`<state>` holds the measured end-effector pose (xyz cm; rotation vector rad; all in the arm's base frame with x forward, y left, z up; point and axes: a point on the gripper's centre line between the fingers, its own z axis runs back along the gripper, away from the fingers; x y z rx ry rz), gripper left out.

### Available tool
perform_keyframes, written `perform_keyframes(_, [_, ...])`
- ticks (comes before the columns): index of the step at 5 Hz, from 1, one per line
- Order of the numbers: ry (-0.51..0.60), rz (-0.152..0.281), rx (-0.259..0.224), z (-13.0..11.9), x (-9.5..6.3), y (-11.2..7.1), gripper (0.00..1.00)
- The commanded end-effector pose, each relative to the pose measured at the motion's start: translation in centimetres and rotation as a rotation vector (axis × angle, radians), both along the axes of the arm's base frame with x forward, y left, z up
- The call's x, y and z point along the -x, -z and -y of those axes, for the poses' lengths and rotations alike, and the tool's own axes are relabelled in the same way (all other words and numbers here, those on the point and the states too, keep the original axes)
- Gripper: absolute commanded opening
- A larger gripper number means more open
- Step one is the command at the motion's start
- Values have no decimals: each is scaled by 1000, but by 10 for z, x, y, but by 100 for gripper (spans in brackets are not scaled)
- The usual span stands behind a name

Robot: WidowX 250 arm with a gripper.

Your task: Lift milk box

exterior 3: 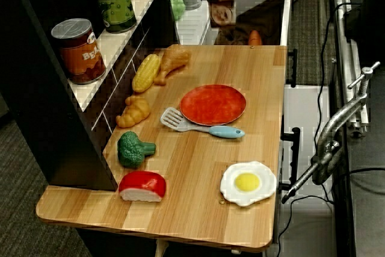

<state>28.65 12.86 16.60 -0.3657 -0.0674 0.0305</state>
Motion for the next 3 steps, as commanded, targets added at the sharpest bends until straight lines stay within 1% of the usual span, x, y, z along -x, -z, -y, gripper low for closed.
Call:
perform_keyframes(1, [4,90,105,10,-27,-79,0])
perform_keyframes(2, [0,90,142,10,-38,-98,0])
perform_keyframes(3, [-4,91,166,7,-42,-108,0])
